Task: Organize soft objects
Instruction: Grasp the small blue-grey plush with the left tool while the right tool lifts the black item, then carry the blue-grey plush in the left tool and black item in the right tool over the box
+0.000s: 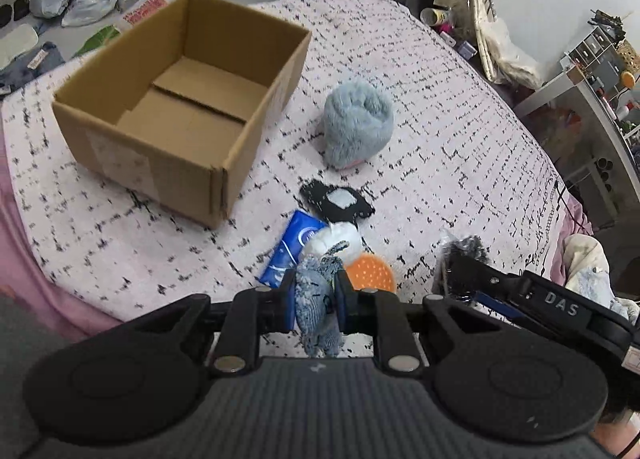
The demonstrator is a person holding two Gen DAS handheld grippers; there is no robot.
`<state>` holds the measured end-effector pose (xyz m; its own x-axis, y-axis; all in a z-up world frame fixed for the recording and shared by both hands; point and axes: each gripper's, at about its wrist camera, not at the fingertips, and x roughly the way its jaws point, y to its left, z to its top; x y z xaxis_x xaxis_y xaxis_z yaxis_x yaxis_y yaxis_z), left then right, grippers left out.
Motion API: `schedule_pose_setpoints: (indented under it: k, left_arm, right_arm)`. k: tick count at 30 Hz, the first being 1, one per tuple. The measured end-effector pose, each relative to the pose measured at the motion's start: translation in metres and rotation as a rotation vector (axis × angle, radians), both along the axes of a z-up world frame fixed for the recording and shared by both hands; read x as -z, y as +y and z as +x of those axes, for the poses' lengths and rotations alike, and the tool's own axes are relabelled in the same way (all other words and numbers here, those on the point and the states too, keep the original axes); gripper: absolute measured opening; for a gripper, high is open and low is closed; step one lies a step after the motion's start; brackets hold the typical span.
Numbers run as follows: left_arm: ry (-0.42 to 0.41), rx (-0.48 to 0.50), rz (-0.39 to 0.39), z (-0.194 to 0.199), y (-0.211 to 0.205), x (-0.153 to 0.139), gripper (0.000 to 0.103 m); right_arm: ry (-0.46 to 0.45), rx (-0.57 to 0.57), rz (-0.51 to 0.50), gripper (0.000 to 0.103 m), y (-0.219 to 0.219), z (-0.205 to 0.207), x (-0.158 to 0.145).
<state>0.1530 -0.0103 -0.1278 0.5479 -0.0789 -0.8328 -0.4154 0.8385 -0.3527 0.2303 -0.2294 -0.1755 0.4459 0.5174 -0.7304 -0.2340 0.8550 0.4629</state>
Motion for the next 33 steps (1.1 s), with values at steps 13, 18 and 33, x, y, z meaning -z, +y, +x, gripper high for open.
schedule_pose_setpoints:
  k: [13, 18, 33]
  left_arm:
    - [-0.060, 0.019, 0.062, -0.004, 0.015, -0.034, 0.018]
    - [-0.090, 0.035, 0.080, -0.003, 0.020, -0.043, 0.018]
    - [-0.158, 0.027, 0.113, 0.009, 0.056, -0.064, 0.018]
  right_arm:
    - [-0.153, 0.038, -0.014, 0.041, 0.008, -0.027, -0.041]
    - [-0.191, 0.057, -0.006, 0.041, 0.011, -0.029, -0.050]
    - [-0.276, 0.058, 0.115, 0.041, 0.027, -0.026, -0.072]
